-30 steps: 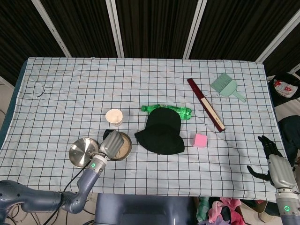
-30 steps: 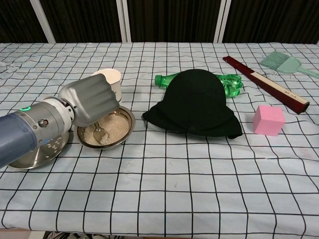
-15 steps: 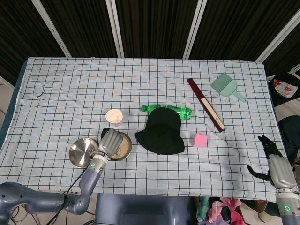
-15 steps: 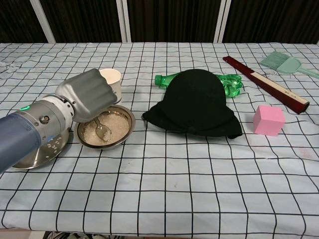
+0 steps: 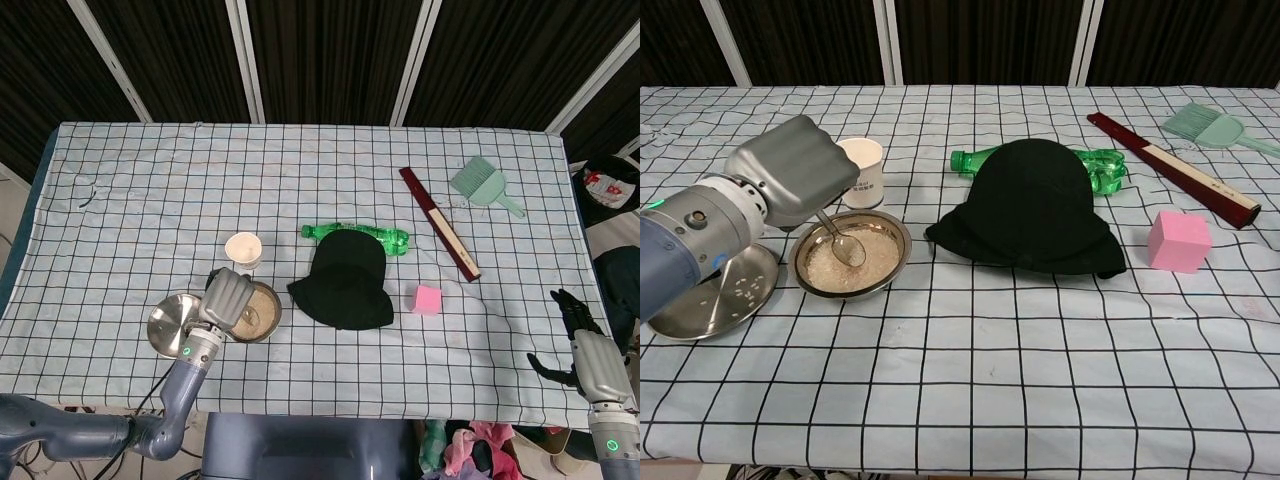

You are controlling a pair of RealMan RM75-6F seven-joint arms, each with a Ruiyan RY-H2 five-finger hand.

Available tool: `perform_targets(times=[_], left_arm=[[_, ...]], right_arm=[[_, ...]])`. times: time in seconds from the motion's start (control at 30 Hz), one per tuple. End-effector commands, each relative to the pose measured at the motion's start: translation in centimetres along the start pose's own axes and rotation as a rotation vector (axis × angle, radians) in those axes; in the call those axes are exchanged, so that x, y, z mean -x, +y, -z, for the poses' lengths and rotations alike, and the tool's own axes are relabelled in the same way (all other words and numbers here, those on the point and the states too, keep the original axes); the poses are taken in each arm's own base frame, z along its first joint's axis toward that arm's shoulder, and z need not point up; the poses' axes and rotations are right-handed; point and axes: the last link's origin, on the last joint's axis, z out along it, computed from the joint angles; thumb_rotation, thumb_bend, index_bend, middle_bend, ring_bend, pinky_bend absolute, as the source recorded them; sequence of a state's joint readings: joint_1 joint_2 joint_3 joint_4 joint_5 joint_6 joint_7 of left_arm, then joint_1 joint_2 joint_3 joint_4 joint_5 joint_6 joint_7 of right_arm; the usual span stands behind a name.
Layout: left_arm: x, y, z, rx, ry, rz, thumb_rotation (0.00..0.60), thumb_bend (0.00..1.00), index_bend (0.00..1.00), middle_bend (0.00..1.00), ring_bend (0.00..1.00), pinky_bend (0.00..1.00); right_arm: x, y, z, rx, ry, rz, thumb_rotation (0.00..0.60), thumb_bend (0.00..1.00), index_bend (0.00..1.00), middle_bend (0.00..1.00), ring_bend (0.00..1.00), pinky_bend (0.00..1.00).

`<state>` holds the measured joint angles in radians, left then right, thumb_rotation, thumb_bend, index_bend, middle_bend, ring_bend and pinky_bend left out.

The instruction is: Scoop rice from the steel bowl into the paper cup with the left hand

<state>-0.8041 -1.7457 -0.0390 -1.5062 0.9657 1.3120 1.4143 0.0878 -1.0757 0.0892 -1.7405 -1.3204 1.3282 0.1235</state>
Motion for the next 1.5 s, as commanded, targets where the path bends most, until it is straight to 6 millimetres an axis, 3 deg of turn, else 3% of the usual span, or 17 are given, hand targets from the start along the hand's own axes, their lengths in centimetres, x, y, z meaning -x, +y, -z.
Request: perform_targets(times=[0.03, 0.57, 1.1, 1.5], left_arm=[[0.0, -0.6, 0.2, -0.008, 0.003, 0.015, 0.600, 0.51, 0.77, 1.00, 1.00, 1.00], [-0.9, -4.4, -0.4, -0.090, 0.019, 0.092, 0.600, 0.51, 0.77, 1.00, 1.00, 1.00], [-1.7, -7.4, -4.3, -0.174, 0.037, 0.076, 0.600, 0.51, 0.77, 1.00, 1.00, 1.00], [-0.8, -7.5, -6.9, -0.194, 0.014, 0.051, 0.600, 0.51, 0.77, 1.00, 1.00, 1.00]], right_arm=[[0.0, 0.0, 0.0, -0.001, 0.000, 0.002, 0.600, 0.21, 0.00, 0.00, 0.00, 0.17], [0.0, 0.0, 0.0, -0.004, 0.003, 0.004, 0.600, 0.21, 0.00, 0.00, 0.00, 0.17], [0.0, 0.0, -0.1, 0.007, 0.004, -0.005, 0.600, 0.21, 0.00, 0.00, 0.00, 0.17], [0.0, 0.1, -0.1, 0.011, 0.004, 0.001, 0.600, 0.21, 0.00, 0.00, 0.00, 0.17]])
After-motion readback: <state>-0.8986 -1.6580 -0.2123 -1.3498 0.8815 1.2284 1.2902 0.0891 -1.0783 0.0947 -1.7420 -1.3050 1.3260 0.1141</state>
